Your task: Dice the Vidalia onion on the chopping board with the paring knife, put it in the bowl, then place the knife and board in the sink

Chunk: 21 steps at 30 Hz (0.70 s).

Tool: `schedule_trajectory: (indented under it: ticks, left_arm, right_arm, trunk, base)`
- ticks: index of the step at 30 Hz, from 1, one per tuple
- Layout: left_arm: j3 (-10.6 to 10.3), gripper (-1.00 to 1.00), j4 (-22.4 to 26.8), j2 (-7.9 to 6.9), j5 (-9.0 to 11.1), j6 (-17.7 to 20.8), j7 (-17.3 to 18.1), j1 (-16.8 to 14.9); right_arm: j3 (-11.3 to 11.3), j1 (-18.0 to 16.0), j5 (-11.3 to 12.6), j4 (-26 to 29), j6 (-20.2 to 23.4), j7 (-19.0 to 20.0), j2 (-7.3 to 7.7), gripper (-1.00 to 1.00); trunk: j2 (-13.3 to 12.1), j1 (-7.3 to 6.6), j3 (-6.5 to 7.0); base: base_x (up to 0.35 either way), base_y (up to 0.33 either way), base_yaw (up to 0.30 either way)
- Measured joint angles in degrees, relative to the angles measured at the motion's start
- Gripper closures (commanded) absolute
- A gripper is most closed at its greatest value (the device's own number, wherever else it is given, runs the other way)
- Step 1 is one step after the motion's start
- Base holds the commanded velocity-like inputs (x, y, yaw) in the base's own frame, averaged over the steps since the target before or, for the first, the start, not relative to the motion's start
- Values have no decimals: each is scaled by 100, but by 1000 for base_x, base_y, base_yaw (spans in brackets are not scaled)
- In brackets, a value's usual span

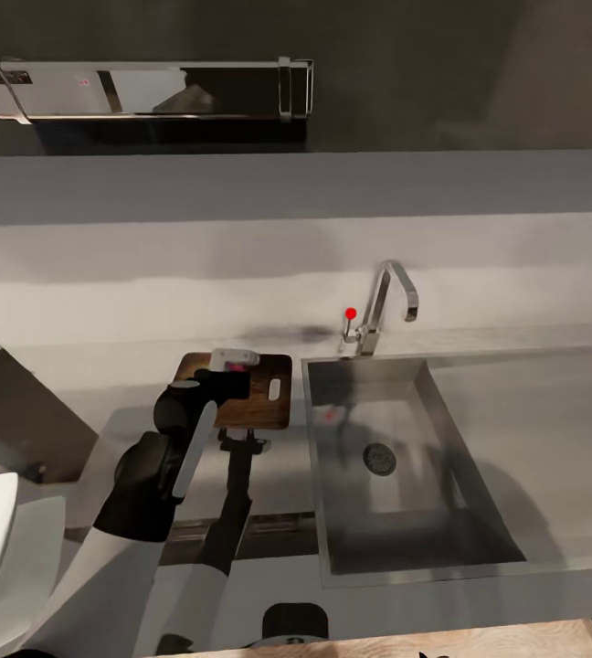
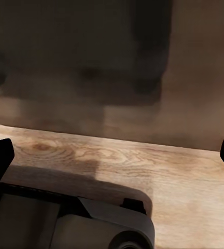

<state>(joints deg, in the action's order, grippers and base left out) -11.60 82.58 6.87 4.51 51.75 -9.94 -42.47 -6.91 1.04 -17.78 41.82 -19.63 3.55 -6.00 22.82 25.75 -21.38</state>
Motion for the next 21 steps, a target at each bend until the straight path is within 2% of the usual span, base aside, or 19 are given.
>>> schedule_trajectory:
  ticks: [12,21]
  left_arm:
    - [-4,100,0,-2,-1,0,0,51]
    - [-4,100,0,-2,-1,0,0,51]
  right_arm:
    - [1,0,4,0,26,-5,-6,-100]
    - [2,0,4,0,28,-5,-6,-100]
  trunk:
    - [0,0,-79]
    - [0,0,-162]
  base:
    - [1,0,0]
    - [0,119,0]
